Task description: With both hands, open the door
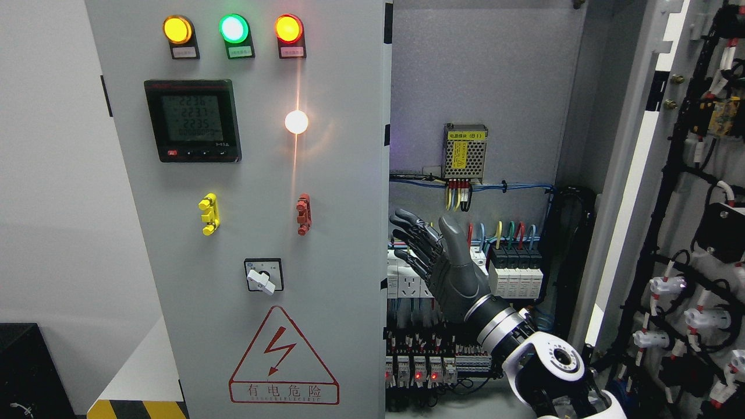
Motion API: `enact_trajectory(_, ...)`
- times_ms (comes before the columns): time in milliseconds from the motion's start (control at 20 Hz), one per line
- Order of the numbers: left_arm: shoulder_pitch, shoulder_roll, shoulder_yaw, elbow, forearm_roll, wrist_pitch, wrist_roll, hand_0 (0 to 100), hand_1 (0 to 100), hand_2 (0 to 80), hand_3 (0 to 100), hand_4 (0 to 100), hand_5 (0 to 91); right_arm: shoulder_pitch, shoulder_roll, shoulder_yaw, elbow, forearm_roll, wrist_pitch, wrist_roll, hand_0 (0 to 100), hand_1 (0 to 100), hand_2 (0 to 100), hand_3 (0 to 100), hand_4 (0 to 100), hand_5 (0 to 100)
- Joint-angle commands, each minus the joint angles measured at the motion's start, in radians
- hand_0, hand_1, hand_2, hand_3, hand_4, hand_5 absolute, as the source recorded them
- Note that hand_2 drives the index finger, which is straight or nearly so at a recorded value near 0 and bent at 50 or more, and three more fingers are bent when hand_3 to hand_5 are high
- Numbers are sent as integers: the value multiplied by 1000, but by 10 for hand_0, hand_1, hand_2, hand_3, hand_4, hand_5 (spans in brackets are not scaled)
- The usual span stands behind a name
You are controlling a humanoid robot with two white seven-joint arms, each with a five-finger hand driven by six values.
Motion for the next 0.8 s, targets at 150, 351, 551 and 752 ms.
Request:
enact_trajectory(150, -1, -2, 1, -20, 0, -2, 0, 0, 0, 0, 0, 0, 0, -12, -1, -4, 3, -52, 38, 9, 0, 0, 0, 0, 0, 0)
enact_trajectory(351, -1, -2, 1, -20, 0, -3, 0, 0, 0, 0, 0, 0, 0, -19, -1, -4, 5, -54, 39, 18, 0, 0, 0, 0, 0, 0)
enact_trajectory(551, -1, -2, -1, -20, 0, -5, 0, 0, 0, 0, 0, 0, 0, -33, -1, -4, 17, -52, 41, 78, 0, 0, 0, 0, 0, 0)
enact_trajectory(752, -1, -2, -1, -20, 0, -5, 0, 0, 0, 0, 0, 0, 0, -44, -1, -4, 35, -52, 41, 81, 0, 0, 0, 0, 0, 0)
